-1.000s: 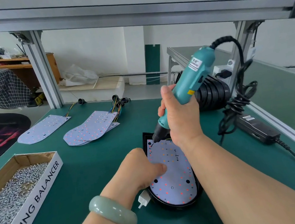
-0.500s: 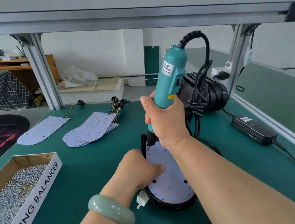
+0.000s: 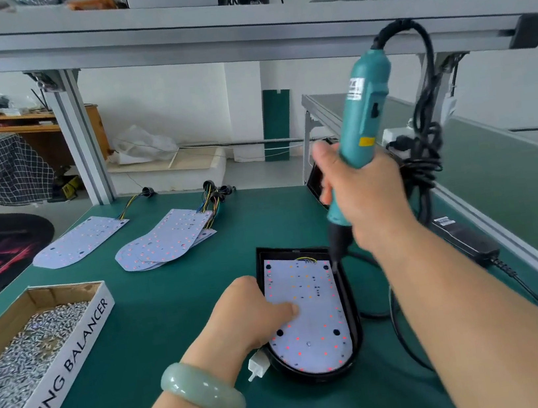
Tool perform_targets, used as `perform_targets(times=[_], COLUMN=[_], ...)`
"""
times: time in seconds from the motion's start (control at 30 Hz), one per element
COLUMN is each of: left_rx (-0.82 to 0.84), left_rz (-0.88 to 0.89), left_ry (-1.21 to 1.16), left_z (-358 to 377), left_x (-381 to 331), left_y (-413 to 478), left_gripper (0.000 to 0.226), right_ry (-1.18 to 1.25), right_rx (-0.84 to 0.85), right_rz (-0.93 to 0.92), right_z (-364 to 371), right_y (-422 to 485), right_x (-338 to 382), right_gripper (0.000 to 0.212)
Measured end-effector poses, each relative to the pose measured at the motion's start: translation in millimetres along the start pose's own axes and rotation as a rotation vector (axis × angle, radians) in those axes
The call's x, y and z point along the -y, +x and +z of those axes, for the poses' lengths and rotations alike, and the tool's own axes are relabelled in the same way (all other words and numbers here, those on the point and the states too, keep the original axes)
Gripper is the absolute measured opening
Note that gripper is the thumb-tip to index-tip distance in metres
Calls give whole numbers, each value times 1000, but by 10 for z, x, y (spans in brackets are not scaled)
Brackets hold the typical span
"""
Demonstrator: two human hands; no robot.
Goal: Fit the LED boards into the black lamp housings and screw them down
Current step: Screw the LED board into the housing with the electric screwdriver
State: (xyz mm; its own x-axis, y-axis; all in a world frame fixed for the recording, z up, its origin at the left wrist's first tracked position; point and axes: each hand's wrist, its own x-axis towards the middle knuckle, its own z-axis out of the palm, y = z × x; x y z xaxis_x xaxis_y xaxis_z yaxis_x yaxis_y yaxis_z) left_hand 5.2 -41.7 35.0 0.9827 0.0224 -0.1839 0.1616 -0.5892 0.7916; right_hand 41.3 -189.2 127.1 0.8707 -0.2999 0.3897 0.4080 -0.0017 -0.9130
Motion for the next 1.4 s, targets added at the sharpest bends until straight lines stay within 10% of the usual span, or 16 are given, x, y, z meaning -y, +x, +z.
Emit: perform_targets(times=[0.3, 0.67, 0.9, 1.2, 1.4], left_rx=[-39, -53, -139, 81, 14], left_rz=[-5, -32, -99, -225, 39], left_ry=[67, 61, -22, -725, -933], left_z=[-87, -111, -106, -144, -173], left_x=[29, 40, 27, -20, -104], left_y=[-23, -34, -39, -9, -71], left_gripper=[23, 30, 26, 25, 25], right_ry=[-889, -1480, -1157, -333, 299], right_rx=[98, 432, 630, 457, 604], right_rz=[580, 347, 400, 505, 632], right_z=[-971, -676, -429, -370, -277], right_y=[180, -49, -528, -662, -699], right_x=[-495, -564, -758, -659, -478], right_gripper=[25, 57, 87, 18, 32])
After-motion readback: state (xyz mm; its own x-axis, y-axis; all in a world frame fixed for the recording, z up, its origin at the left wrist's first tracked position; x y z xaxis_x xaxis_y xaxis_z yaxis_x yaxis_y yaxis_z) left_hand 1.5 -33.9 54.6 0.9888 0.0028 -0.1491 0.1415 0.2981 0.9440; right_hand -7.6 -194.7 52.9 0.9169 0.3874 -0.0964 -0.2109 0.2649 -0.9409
